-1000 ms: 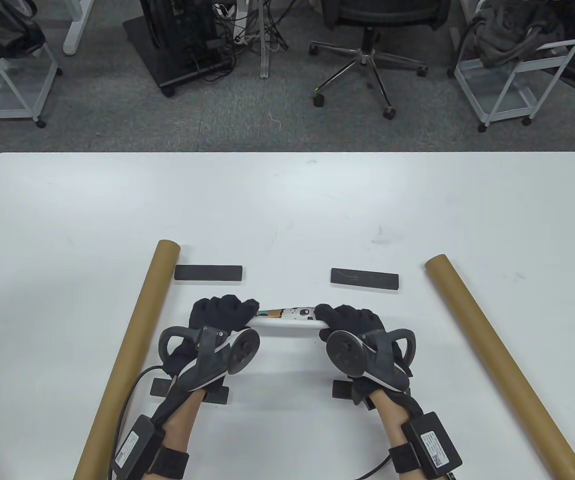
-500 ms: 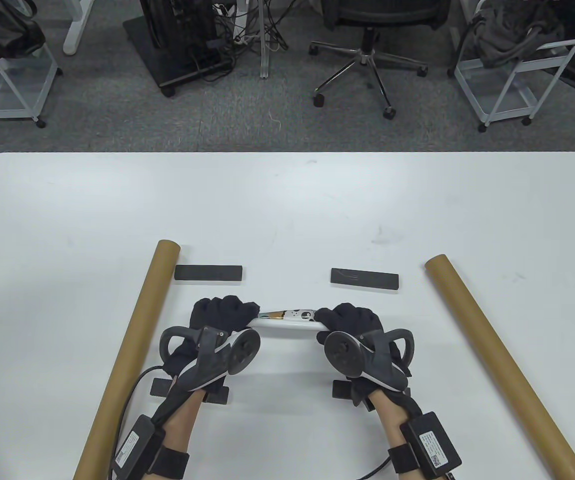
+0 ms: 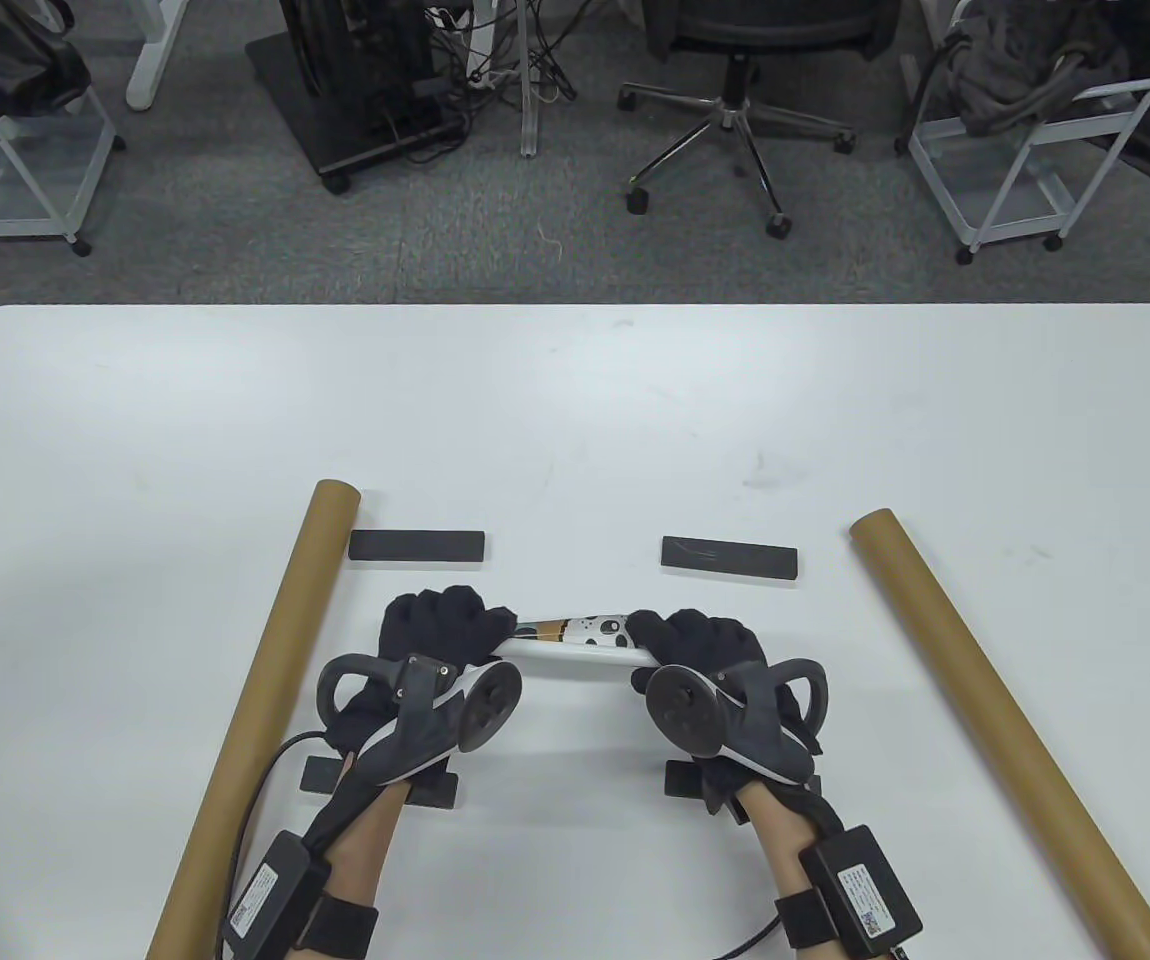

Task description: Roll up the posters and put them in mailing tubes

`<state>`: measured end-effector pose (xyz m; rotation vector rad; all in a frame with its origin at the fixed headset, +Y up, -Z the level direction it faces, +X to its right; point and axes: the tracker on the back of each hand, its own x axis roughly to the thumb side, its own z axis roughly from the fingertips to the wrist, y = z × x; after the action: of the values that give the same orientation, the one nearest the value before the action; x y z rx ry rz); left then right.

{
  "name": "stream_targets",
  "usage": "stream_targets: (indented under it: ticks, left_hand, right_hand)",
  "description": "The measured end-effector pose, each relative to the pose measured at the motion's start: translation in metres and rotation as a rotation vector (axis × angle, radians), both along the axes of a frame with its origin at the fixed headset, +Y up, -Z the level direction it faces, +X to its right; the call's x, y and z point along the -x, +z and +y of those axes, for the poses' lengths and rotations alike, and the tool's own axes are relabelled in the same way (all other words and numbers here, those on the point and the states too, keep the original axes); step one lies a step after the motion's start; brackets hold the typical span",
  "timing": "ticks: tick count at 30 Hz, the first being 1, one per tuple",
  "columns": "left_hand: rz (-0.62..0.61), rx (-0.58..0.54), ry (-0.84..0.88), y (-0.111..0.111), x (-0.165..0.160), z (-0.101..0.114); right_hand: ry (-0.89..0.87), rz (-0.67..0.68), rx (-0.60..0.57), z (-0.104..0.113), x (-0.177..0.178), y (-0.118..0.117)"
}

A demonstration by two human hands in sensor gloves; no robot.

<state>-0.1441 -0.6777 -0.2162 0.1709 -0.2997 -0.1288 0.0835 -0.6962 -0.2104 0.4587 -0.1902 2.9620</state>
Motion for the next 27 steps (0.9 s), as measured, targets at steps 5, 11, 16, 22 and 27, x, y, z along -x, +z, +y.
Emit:
stream_targets:
  ticks: [5, 11, 16, 22, 27]
  left_hand:
    - [-0.001, -0.014, 0.012, 0.0, -0.0002, 0.0011]
    - [-0.007, 0.004, 0.031, -0.0001, -0.0009, -0.0012]
    - [-0.017, -0.002, 0.016, 0.0008, -0.0021, -0.0013]
    - [-0.031, -0.006, -0.007, 0.0015, -0.005, -0.0021]
    - [-0.025, 0.028, -0.005, 0.0004, -0.0043, -0.0032]
  right_hand:
    - [0.0, -0.013, 0.009, -0.0011, -0.0032, -0.0021]
    - [-0.012, 0.014, 0.036, -0.0036, -0.0005, -0.0017]
    - [-0.02, 0.022, 0.053, -0.0034, 0.0003, -0.0014]
    - [-0.003, 0.006, 0.017, -0.0033, -0.0013, -0.0013]
    - [0.015, 0.003, 0.015, -0.0038, 0.0008, -0.0012]
